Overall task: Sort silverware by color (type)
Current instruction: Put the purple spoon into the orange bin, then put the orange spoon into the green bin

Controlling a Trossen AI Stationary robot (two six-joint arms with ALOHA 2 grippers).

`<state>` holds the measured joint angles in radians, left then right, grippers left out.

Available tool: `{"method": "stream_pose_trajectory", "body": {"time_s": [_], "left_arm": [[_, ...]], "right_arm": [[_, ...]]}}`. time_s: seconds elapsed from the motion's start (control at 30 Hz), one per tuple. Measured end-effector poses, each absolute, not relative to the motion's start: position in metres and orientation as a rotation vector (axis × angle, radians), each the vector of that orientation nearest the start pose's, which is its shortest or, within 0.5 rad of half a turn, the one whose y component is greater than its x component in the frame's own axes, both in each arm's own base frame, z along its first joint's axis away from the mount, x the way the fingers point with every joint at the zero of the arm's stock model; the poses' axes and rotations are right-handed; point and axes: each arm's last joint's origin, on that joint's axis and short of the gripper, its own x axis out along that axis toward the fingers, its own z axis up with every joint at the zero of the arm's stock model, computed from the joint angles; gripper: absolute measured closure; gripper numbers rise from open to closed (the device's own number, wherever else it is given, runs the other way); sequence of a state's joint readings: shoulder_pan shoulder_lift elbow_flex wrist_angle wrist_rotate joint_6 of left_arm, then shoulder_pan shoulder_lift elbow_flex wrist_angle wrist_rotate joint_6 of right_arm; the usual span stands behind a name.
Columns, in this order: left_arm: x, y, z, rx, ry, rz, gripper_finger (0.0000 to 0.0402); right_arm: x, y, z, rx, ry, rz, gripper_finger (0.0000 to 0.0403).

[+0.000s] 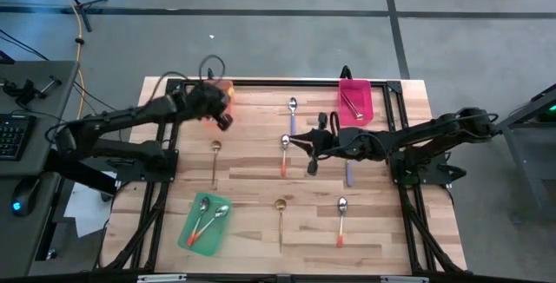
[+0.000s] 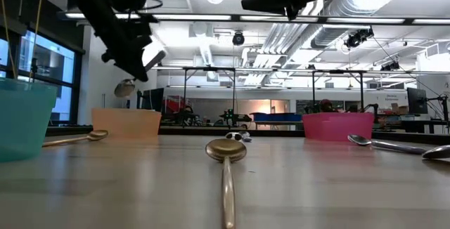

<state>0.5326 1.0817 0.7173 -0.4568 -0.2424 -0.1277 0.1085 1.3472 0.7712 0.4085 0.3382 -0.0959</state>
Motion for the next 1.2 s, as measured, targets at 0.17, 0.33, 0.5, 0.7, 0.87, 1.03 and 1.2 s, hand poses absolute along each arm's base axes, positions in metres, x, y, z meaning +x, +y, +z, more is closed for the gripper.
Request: {"method": "stream_pose_trajectory", "body": {"time_s": [0.17,0.33,0.5,0.7,0.87,1.03,1.2], "left_arm": [[0.165,0.150,0.217,-0.357,0.857,0.817,0.0381],[0.159,0.177,0.189,-0.413,0.983,0.869,0.0381],[0.158,0.193,0.169,-0.449,1.025,0.893,0.0372],[0.161,0.195,0.173,-0.421,0.980,0.888,0.0310],[0.160,0.188,0.193,-0.379,0.893,0.888,0.0282],[0.161,0.165,0.213,-0.323,0.765,0.852,0.0283],[0.164,0.131,0.221,-0.263,0.588,0.757,0.0295]], "right_arm": [[0.292,0.022,0.260,-0.129,0.196,-0.220,0.0395],[0.292,0.022,0.258,-0.130,0.213,-0.218,0.0398],[0.292,0.022,0.256,-0.128,0.230,-0.218,0.0401],[0.291,0.021,0.252,-0.070,0.269,-0.236,0.0400],[0.287,0.018,0.242,-0.020,0.358,-0.328,0.0394],[0.279,0.016,0.228,0.050,0.502,-0.399,0.0352],[0.267,0.015,0.213,0.131,0.653,-0.495,0.0298]]}}
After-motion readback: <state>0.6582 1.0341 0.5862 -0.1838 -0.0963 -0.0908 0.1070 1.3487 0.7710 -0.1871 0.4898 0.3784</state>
